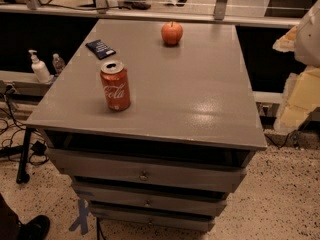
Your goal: Knock coke can over
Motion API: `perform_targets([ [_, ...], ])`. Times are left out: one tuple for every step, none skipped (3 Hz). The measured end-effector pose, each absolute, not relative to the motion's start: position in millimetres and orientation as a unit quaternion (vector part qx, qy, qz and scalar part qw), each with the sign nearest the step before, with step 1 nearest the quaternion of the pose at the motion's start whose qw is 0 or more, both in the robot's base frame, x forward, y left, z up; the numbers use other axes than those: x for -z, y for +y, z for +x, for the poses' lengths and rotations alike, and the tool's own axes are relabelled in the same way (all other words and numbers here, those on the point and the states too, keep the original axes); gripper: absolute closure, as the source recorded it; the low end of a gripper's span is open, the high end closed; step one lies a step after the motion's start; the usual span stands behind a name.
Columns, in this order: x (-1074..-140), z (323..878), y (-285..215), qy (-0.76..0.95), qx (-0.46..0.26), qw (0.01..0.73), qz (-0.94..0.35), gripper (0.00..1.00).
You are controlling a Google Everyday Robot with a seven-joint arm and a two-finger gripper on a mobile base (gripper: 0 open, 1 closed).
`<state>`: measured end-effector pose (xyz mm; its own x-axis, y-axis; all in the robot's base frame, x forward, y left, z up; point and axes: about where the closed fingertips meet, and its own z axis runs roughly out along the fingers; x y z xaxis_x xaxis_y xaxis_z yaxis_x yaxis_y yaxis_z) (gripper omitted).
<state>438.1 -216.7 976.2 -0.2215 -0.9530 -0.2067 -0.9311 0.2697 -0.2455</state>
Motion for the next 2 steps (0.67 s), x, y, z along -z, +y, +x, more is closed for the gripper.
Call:
perform_targets([
  [-976.2,438.2,-216.6,0.781,0.034,0.159,-0.603,0.0],
  [-969.4,444.3,-201.7,0.784,-0.004,0.193,-0.59,0.0],
])
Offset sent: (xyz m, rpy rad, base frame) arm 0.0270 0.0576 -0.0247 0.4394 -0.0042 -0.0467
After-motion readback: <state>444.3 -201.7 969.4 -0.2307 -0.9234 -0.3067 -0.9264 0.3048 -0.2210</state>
